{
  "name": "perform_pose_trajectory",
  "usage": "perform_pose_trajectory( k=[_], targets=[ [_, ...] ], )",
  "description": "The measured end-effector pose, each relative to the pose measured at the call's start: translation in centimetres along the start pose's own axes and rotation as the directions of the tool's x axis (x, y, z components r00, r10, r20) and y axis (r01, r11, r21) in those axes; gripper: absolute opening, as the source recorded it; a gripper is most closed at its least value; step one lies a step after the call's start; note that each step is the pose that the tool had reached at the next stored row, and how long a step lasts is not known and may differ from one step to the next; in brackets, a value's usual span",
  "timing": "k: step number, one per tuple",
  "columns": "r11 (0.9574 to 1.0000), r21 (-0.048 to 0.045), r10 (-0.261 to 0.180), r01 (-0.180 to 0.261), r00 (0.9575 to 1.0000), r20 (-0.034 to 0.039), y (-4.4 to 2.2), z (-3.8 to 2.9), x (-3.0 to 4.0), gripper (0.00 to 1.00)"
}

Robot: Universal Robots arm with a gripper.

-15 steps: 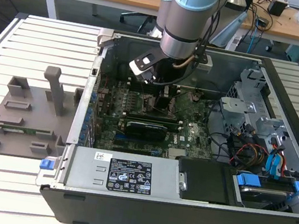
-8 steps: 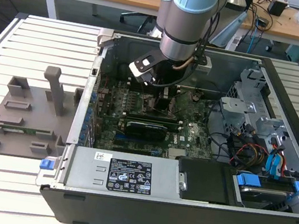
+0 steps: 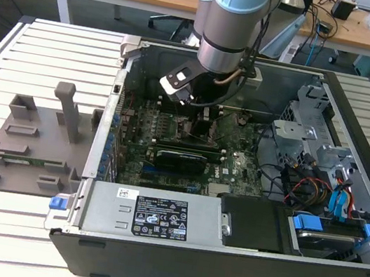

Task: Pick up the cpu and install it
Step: 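Place the cpu into insertion slot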

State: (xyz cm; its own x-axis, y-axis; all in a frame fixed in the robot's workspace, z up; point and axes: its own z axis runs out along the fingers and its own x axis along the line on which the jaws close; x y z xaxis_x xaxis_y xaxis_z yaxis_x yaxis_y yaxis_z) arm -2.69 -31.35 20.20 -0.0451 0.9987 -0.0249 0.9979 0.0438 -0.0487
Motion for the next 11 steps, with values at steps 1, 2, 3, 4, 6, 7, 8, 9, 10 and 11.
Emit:
perform_pose_trajectory(
  k=[1, 2, 3, 4, 6, 7, 8, 9, 10, 11],
  targets=[
    [1.0000, -0.0002, -0.006, 0.006, 1.0000, 0.0002, 0.00, 0.03, 0.00, 0.54],
    [1.0000, -0.0004, -0.006, 0.006, 1.0000, -0.0002, 0.01, 0.11, 0.01, 0.54],
    [1.0000, -0.0002, -0.006, 0.006, 1.0000, 0.0000, 0.01, 0.18, 0.01, 0.54],
    [1.0000, 0.0000, -0.006, 0.006, 1.0000, 0.0002, 0.01, 0.22, 0.00, 0.54],
    [1.0000, 0.0000, -0.006, 0.006, 1.0000, 0.0001, 0.01, 0.24, 0.00, 0.54],
    [1.0000, 0.0000, -0.006, 0.006, 1.0000, -0.0004, 0.04, 0.28, 0.01, 0.54],
    [1.0000, 0.0000, -0.006, 0.006, 1.0000, -0.0006, 0.09, 0.31, 0.01, 0.54],
    [1.0000, -0.0001, -0.006, 0.006, 1.0000, -0.0009, 0.11, 0.34, 0.01, 0.54],
    [1.0000, -0.0001, -0.006, 0.006, 1.0000, -0.0011, 0.12, 0.37, 0.02, 0.54],
    [1.0000, -0.0001, -0.005, 0.005, 1.0000, -0.0012, 0.13, 0.37, 0.02, 0.54]
  ],
)
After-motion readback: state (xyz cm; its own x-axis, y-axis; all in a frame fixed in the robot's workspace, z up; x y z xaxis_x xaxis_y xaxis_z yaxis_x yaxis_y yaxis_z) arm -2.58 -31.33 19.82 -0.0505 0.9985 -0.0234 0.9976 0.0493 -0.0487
